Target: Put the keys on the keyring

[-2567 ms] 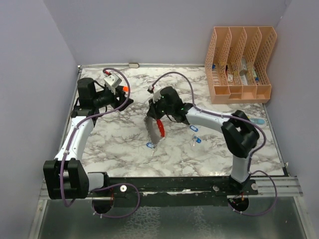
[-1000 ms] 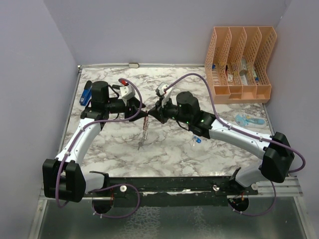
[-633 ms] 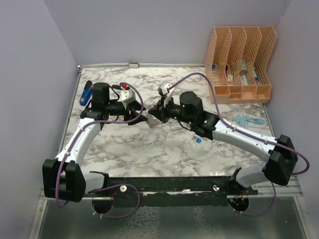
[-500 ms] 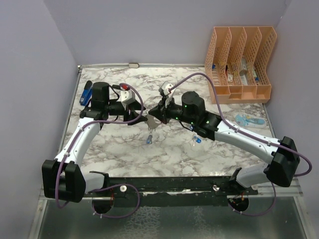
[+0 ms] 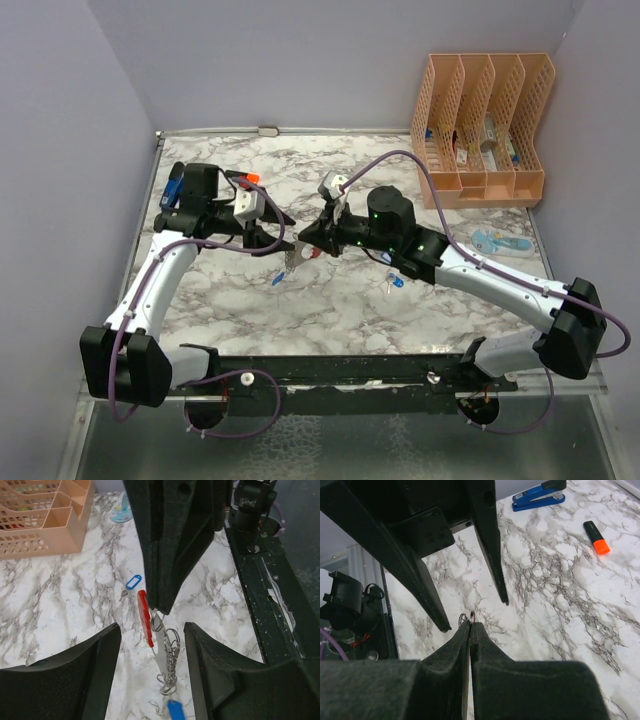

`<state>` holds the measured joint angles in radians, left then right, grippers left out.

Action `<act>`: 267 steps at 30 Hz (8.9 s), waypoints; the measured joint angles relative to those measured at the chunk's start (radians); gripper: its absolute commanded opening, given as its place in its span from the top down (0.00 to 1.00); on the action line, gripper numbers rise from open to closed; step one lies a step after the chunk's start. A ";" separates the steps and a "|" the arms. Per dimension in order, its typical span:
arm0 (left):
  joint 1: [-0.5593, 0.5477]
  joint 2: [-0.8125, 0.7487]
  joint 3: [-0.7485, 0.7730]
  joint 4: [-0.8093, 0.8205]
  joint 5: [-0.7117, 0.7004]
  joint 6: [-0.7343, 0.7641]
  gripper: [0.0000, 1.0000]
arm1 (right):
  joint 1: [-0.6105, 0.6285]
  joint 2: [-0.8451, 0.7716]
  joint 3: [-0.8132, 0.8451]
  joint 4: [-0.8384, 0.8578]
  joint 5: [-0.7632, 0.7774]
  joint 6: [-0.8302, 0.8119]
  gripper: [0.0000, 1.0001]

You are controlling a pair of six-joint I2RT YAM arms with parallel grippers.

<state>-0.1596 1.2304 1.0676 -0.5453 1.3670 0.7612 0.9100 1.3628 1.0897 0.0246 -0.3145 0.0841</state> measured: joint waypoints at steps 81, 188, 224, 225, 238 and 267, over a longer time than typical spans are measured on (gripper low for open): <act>-0.026 0.018 0.067 -0.595 0.023 0.782 1.00 | -0.005 -0.257 -0.232 -0.222 0.558 0.201 0.56; -0.026 0.262 0.229 -0.843 0.127 0.951 1.00 | -0.281 -0.241 -0.013 -0.444 -0.061 0.388 0.99; -0.052 0.218 0.250 -0.844 0.117 1.007 1.00 | -0.057 -0.033 0.123 -0.317 -0.006 0.540 0.99; -0.052 0.216 0.250 -0.844 0.117 1.007 1.00 | -0.056 -0.031 0.124 -0.320 -0.002 0.540 0.99; -0.059 0.214 0.244 -0.844 0.116 1.014 1.00 | -0.029 -0.012 0.166 -0.368 0.019 0.540 0.99; -0.065 0.228 0.243 -0.845 0.108 1.037 1.00 | 0.001 -0.031 0.166 -0.369 0.019 0.592 0.99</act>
<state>-0.2249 1.4582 1.3106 -1.3903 1.4750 1.7981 0.9112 1.3315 1.2560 -0.3447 -0.2951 0.6758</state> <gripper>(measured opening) 0.083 0.015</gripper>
